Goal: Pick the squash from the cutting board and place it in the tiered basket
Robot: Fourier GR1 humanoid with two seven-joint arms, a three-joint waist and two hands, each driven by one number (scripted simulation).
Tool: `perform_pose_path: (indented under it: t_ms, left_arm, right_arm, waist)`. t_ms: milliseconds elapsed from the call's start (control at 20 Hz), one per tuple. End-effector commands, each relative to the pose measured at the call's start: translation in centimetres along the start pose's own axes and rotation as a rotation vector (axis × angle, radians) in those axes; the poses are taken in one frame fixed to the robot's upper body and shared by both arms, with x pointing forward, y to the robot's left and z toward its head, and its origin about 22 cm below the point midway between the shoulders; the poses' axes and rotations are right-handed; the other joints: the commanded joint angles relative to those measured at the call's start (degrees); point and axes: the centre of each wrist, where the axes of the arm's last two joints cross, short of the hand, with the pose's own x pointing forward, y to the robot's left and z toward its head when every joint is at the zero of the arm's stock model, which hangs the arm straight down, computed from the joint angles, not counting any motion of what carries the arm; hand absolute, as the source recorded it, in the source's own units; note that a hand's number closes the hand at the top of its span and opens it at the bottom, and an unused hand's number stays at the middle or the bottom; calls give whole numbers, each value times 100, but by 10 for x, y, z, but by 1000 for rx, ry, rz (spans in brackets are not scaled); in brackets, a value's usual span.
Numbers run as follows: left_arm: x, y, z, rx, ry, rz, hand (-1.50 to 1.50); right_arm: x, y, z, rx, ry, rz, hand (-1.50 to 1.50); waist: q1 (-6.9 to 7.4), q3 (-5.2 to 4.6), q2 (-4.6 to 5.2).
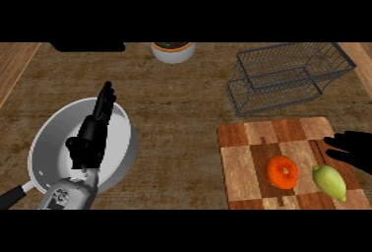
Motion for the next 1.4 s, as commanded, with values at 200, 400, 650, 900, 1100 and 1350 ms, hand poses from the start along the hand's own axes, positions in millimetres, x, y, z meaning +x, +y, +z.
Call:
perform_pose_path:
  t_ms: [200,400,650,900,1100,1350]
  left_arm:
    - [-9,-1,8,-5,8,10,0]
    - [-17,-27,7,-8,-3,-15,0]
    - [-10,11,7,-1,-5,-18,0]
    - [3,-1,0,-2,6,6,0]
    - [0,-6,-17,-6,-20,-3,0]
    - [8,-6,12,-10,11,11,0]
  right_arm:
    - [2,27,-20,67,-110,73,-150]
    - [-5,31,-21,46,-159,154,-150]
    - [-29,38,-28,-24,-130,159,-150]
    - [-36,54,-40,-18,-19,135,-150]
    - [-45,48,-54,4,-24,122,-150]
    - [-63,45,-52,35,-34,79,-150]
  waist:
    - [3,-6,-1]
    - [-24,-4,4]
    - [10,-6,0]
    - [12,-6,0]
    - [11,-8,7]
    - [35,-6,-2]
